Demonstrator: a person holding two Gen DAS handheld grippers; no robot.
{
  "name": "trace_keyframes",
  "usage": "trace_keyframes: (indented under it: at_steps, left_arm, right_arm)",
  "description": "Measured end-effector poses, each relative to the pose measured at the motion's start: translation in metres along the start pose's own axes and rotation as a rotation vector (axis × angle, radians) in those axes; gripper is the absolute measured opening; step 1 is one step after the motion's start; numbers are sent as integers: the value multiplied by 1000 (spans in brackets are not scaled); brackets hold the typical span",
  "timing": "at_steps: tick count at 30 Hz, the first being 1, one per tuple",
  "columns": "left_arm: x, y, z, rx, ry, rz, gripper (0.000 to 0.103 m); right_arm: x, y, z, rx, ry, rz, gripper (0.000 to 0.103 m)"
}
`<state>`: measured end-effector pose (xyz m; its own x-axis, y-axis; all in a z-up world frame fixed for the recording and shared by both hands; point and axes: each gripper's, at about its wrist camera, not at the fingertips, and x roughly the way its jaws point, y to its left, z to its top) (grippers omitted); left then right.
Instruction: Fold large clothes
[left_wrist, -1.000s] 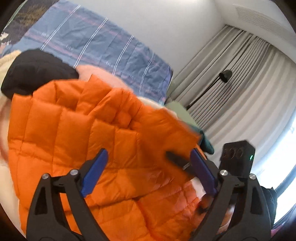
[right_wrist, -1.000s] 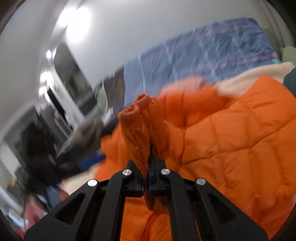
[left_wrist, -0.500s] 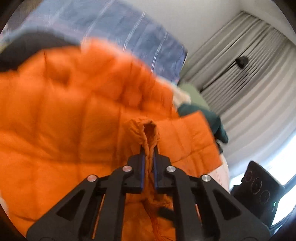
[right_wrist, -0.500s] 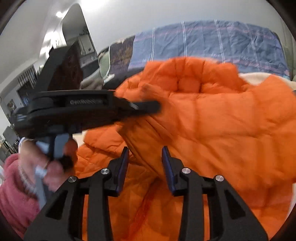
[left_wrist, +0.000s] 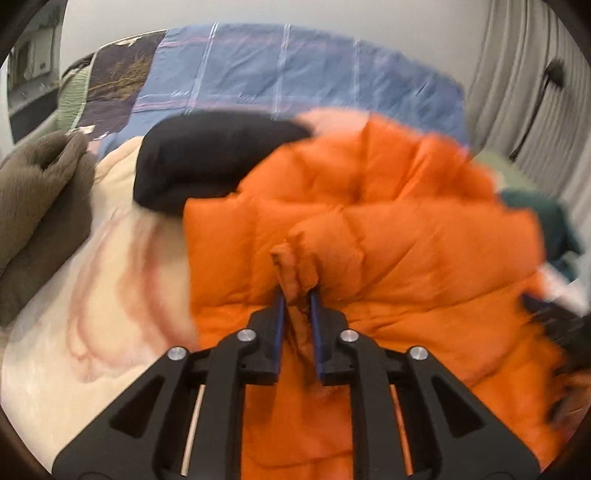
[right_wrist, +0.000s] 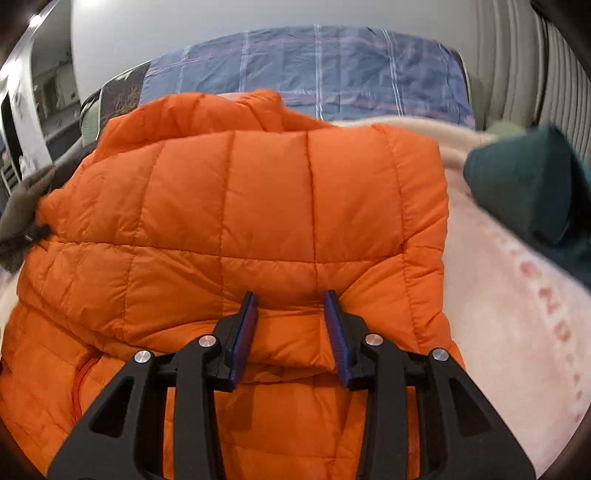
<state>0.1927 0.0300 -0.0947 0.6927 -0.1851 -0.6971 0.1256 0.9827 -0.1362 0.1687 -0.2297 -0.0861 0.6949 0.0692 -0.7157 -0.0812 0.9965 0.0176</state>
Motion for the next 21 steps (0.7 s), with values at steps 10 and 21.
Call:
trace_keyframes:
  at_steps: [10,21]
  left_arm:
    - [-45,-29,10,155,-141,292,33]
    - [-21,-88,1,156,-75,-27,27]
  right_arm:
    - [-15,16,2,-82,-69,-62,55]
    - [-4,22,1,-88,-44,-72,55]
